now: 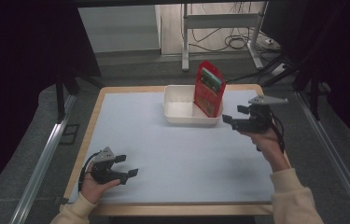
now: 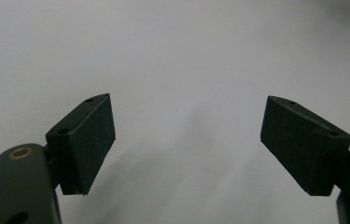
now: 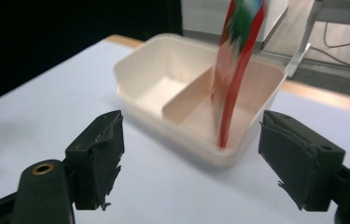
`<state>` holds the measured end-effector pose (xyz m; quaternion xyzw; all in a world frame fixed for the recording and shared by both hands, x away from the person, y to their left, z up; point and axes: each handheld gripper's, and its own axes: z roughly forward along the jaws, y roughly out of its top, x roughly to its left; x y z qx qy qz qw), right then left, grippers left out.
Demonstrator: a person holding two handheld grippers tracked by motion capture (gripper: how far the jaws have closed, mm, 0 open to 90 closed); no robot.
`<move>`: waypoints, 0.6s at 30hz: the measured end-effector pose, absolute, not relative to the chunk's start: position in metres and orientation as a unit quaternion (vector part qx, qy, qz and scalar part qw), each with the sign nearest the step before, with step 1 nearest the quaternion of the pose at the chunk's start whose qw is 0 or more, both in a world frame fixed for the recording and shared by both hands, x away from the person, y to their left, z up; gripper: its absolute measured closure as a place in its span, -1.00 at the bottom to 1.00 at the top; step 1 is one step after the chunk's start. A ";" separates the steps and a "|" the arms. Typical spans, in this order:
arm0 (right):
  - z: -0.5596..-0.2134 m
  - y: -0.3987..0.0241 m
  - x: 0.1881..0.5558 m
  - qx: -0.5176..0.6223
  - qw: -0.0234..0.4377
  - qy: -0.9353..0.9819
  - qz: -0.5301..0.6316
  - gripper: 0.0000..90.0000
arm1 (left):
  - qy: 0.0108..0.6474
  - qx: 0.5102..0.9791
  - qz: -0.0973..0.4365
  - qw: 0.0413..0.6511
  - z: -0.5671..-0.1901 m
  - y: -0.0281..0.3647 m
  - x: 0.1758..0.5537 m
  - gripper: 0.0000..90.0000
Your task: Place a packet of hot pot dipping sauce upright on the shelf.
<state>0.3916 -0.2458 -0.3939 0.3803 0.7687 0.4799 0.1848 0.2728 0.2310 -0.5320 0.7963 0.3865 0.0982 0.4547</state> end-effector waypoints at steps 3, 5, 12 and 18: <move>-0.414 -0.250 0.375 0.376 0.176 0.773 0.480 -0.51 | 0.387 0.798 0.099 0.452 -0.532 0.230 0.273 -0.61; -0.435 -0.254 0.358 0.373 0.161 0.781 0.475 -0.51 | 0.387 0.798 0.100 0.451 -0.532 0.229 0.273 -0.61; -0.474 -0.259 0.328 0.367 0.136 0.802 0.450 -0.51 | 0.387 0.800 0.102 0.448 -0.533 0.227 0.272 -0.61; -0.502 -0.264 0.314 0.375 0.124 0.813 0.428 -0.51 | 0.387 0.800 0.103 0.446 -0.533 0.227 0.272 -0.61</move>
